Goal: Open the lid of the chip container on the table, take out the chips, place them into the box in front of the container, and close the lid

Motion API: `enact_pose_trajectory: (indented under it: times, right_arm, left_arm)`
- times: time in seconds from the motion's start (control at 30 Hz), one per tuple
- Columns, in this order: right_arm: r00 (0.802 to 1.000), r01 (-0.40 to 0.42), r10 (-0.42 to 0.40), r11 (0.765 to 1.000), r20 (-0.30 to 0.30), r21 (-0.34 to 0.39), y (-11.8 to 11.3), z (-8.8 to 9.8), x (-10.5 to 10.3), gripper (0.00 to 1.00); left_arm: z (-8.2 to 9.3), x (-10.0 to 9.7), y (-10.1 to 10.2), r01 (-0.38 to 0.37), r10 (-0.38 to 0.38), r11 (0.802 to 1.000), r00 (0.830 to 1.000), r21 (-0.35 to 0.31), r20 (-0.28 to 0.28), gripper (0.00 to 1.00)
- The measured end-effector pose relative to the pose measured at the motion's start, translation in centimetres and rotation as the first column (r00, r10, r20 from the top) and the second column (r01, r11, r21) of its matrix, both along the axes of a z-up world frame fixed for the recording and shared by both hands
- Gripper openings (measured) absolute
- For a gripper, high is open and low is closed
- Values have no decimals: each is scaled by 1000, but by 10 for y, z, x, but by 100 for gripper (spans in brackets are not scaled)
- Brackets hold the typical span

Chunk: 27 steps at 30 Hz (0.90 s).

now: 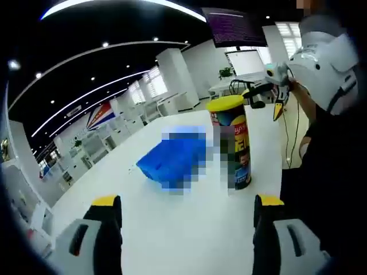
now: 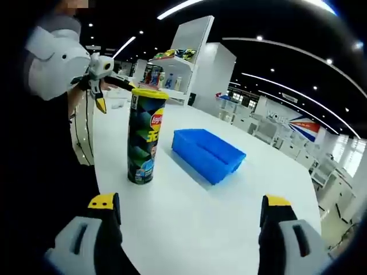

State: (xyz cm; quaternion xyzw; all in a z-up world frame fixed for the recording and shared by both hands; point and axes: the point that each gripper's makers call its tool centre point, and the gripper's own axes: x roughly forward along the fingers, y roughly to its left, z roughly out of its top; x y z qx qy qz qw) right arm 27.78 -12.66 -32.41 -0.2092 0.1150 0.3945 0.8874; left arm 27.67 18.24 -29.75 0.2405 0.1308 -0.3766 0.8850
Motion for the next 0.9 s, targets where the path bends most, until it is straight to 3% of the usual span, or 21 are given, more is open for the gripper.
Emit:
enact_pose_trajectory:
  times: [0.37,0.53,0.73,0.83,0.9]
  right_arm:
    - [1000,-8,6,999,25,49,-4,11,0,95]
    - [999,-10,4,993,51,117,-8,23,5,95]
    - [996,-41,27,983,79,181,-5,39,8,93]
    - [994,-56,38,981,102,184,0,47,12,92]
    - [993,-74,54,978,106,195,2,50,12,92]
  left_arm:
    - [2,-1,-6,58,-57,998,998,-34,23,95]
    - [13,-7,-16,170,-160,980,982,-107,97,95]
    - [-7,-4,-28,212,-206,968,977,-138,56,89]
    - [-12,-3,-37,240,-237,946,971,-217,40,89]
    - [-9,-3,-44,264,-262,920,964,-289,45,89]
